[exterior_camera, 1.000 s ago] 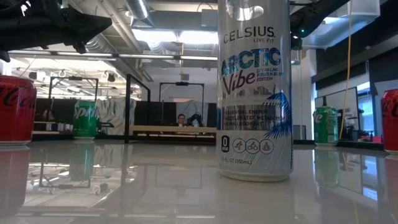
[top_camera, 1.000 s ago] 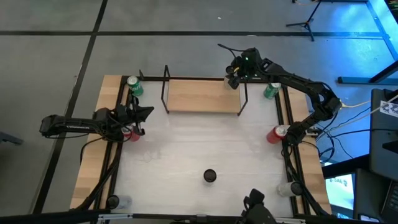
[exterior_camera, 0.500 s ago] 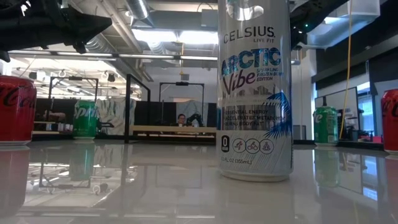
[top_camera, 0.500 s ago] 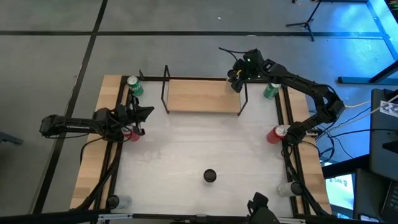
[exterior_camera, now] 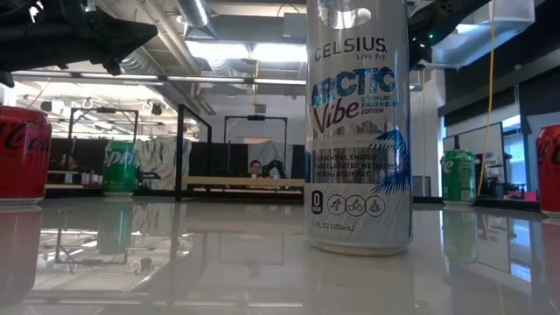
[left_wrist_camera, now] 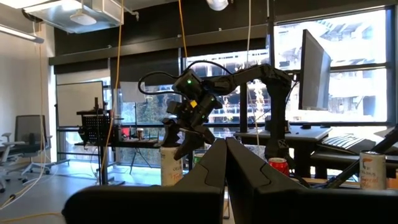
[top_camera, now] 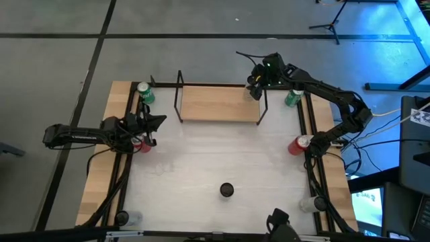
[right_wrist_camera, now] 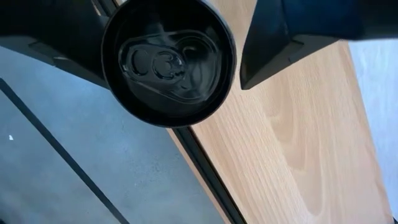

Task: Place canned beverage on shelf
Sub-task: Put the top white and yellow soda can on the shelf, then move the red and black soda can to the center of the table

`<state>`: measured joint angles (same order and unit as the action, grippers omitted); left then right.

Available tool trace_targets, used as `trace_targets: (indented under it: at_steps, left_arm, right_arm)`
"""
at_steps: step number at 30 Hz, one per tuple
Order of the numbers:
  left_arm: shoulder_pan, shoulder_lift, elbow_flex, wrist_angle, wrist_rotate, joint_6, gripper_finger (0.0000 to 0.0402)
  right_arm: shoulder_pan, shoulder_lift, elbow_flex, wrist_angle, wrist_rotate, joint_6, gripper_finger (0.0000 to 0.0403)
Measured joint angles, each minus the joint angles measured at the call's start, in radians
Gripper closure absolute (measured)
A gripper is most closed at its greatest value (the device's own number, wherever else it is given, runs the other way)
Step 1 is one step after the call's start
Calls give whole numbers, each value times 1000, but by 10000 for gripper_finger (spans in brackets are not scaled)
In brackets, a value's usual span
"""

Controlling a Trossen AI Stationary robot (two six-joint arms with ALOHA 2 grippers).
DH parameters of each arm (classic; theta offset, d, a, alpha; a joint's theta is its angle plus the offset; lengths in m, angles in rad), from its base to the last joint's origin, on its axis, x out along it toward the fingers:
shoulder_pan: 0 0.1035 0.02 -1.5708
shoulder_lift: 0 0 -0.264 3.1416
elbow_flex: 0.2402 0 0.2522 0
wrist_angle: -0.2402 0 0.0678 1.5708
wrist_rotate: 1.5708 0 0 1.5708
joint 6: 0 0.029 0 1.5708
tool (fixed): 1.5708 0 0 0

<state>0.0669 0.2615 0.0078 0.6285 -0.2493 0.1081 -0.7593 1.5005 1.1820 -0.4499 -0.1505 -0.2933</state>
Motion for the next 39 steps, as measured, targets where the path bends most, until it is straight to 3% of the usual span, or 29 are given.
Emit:
trace_targets:
  at_steps: [8,19,30,39]
  left_arm:
    - [0,0,0,0,0,0,401]
    - [0,0,0,9,0,0,401]
    - [0,0,0,9,0,1,401]
    - [0,0,0,16,19,5,401]
  right_arm:
    - [1,-31,1,-7,42,-5,62]
    - [1,-239,3,-89,54,3,61]
    - [1,-504,3,-457,48,71,61]
    - [1,-646,3,-736,-13,150,61]
